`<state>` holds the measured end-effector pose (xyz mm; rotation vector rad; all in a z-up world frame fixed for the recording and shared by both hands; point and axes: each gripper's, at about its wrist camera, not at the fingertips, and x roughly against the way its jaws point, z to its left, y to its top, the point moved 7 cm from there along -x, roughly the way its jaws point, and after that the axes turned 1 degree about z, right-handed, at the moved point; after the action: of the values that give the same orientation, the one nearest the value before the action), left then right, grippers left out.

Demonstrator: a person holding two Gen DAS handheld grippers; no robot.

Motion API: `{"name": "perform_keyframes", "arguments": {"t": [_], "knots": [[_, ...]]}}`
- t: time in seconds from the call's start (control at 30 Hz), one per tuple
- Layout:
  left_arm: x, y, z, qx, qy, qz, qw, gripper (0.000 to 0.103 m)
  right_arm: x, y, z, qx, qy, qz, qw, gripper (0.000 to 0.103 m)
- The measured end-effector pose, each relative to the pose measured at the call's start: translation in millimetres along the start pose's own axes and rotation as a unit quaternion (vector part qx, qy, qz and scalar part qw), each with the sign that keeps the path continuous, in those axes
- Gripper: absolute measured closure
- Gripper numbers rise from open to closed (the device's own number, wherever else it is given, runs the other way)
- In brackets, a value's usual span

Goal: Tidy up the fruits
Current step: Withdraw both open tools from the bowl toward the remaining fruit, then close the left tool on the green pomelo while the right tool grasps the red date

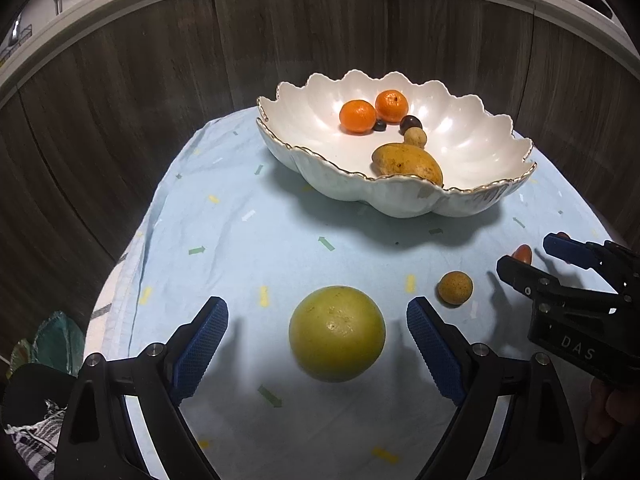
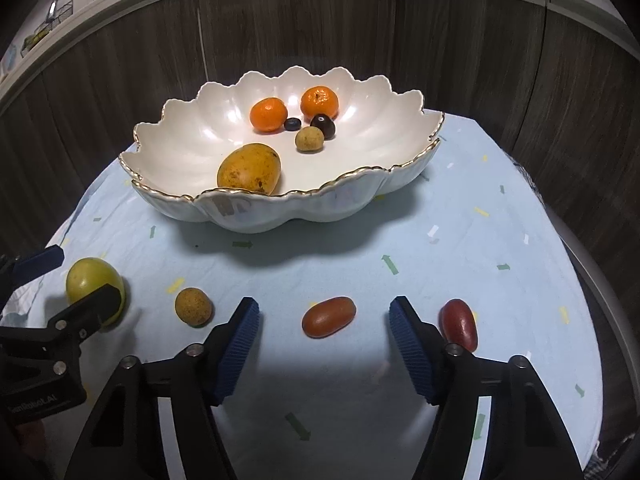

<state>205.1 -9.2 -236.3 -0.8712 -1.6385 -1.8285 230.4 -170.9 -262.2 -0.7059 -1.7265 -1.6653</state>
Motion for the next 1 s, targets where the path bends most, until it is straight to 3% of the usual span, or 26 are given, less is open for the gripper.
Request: {"name": "perform_keyframes", "arguments": {"t": [0.43,0.73,1.0], "knots": [[-13,-8,-5,-0.002,-0.009,0.019,0.9998,0.025,-11,-2,-2,-0.013,0.01,0.023,1.0,0.055],[-16,-10,-9,-0.01,-0.014,0.025,0.9995,0.055,-12,-2,-2,-0.011,0.01,0.023,1.0,0.072],[-14,-10,-7,-0.006,-0.02,0.025,0.9995,0.055,-11,-1,-2,-0.015,0.012,0.022,1.0,0.076]]}}
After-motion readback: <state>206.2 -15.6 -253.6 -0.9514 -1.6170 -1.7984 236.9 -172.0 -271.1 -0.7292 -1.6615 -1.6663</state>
